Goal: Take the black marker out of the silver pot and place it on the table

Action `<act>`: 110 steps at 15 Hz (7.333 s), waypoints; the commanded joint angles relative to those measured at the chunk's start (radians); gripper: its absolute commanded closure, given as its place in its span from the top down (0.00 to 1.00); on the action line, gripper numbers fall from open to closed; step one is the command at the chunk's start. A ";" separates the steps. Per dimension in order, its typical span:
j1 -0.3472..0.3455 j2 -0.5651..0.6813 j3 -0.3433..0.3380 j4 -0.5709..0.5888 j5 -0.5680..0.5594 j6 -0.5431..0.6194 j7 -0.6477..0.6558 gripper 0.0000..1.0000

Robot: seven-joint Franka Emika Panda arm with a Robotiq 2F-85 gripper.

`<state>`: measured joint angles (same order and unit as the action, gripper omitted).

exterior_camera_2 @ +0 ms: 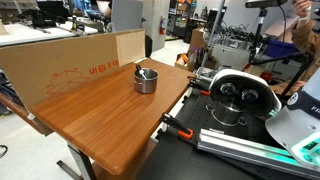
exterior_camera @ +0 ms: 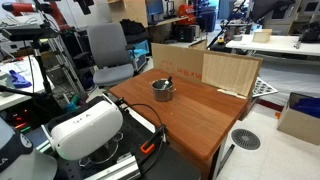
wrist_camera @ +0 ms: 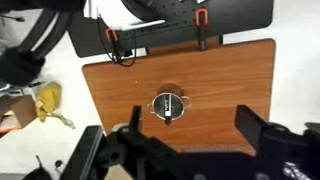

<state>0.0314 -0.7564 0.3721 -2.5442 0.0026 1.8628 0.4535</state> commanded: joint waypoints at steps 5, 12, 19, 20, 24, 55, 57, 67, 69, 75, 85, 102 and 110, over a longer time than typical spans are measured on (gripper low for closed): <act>0.020 0.006 -0.016 0.003 -0.013 -0.002 0.012 1.00; 0.008 0.008 -0.009 -0.039 -0.078 0.113 0.012 1.00; 0.007 0.101 -0.050 -0.035 -0.117 0.176 -0.035 1.00; 0.005 0.115 -0.056 -0.037 -0.125 0.201 -0.041 1.00; -0.003 0.200 -0.087 -0.026 -0.150 0.307 -0.058 1.00; 0.028 0.945 -0.298 0.237 -0.253 0.571 -0.109 1.00; 0.036 0.977 -0.315 0.267 -0.248 0.554 -0.106 1.00; 0.078 1.110 -0.386 0.378 -0.266 0.511 -0.075 1.00; 0.088 1.128 -0.398 0.390 -0.275 0.511 -0.065 1.00; 0.102 1.159 -0.412 0.429 -0.269 0.481 -0.056 0.66; 0.095 1.172 -0.405 0.463 -0.255 0.448 -0.082 0.03; 0.072 0.953 -0.378 0.457 -0.217 0.346 -0.113 0.05; 0.008 0.935 -0.397 0.563 -0.190 0.126 -0.197 0.05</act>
<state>0.0575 0.1637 -0.0232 -2.0227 -0.2056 2.0606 0.2998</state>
